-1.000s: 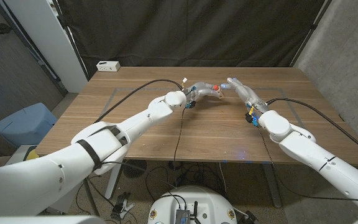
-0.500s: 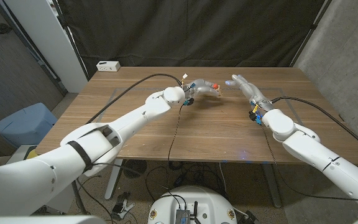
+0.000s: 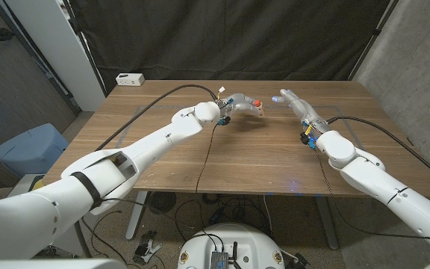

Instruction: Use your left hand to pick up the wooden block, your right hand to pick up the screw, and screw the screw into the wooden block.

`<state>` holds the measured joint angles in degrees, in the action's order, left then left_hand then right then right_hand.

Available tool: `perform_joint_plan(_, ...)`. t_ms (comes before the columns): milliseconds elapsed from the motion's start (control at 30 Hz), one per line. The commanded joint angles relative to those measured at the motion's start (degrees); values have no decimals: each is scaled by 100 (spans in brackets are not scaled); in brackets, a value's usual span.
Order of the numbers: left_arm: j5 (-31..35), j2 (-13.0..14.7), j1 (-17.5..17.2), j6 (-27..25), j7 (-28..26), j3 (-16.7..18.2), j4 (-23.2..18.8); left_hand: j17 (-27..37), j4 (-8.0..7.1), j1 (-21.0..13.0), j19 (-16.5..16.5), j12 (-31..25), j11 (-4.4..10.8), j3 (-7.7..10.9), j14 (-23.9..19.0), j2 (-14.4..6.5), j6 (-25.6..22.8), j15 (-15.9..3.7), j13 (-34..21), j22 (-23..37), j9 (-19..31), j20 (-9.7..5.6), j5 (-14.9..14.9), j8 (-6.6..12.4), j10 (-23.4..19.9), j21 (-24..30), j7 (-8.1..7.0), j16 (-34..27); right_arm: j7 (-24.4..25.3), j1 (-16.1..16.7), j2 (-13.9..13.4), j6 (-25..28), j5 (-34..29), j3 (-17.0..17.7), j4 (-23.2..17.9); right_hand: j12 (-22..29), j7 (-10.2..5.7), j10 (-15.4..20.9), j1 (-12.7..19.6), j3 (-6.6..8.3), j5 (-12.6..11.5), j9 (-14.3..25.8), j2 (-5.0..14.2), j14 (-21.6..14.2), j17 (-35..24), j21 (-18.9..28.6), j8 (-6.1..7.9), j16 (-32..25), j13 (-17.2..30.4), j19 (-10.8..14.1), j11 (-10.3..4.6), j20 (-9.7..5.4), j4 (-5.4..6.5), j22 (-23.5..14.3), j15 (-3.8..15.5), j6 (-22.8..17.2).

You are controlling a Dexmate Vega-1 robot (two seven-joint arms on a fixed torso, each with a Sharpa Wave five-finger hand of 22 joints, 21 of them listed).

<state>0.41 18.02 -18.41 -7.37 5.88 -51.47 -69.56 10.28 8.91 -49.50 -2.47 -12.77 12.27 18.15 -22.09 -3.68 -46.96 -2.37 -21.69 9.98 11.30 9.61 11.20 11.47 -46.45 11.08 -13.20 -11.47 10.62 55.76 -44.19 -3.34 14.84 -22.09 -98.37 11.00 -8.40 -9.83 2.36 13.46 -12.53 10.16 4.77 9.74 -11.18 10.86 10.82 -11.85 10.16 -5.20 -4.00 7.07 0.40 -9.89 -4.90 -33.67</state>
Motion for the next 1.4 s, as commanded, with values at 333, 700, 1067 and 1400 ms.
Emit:
perform_joint_plan(333, 284, 309, 30, -407, 241, -80, -564, 11, -51, 65, 9, -58, 1, 12, -101, 9, -258, -281, -61, 22, 15, 48, 44, 25, -70, 11, 219, -39, -308, -359, 145, -216, 8, -216, 492, 8, 131, -14, 10, -24, -31, 12, -43, 734, -16, 51, -16, -15, 11, 73, 60, 15, 27, 3, -23, 20)
perform_joint_plan(700, 346, 351, 24, -482, 258, -72, -652, 12, -51, 78, 6, -84, 3, 4, -143, 18, -261, -301, -97, 22, 13, 59, 45, 25, -112, 13, 232, -50, -407, -472, 210, -176, 43, -313, 624, -20, 142, -73, -32, -66, -25, 14, -104, 788, -23, 35, -21, 6, 12, 48, 56, 38, 43, 2, -38, 40)
perform_joint_plan(1067, 368, 322, 54, -474, 301, -90, -596, 12, -43, 74, -9, -102, 2, 4, -151, 24, -272, -310, -131, 22, 12, 59, 47, 29, -139, 19, 225, -48, -530, -547, 182, -28, 54, -408, 538, -53, 79, -187, -123, -120, -26, 14, -125, 883, -43, -2, -47, 30, 15, -50, 43, 24, 114, -2, -37, 131)
perform_joint_plan(1400, 379, 303, 77, -503, 343, -112, -566, 13, -37, 67, -6, -109, 3, 6, -158, 20, -248, -308, -165, 22, 12, 66, 49, 19, -141, 17, 210, -46, -597, -649, 229, 33, 19, -508, 528, -55, 80, -226, -177, -147, -30, 14, -109, 908, -55, -8, -49, 26, 16, -85, 53, 6, 176, -4, -43, 163)
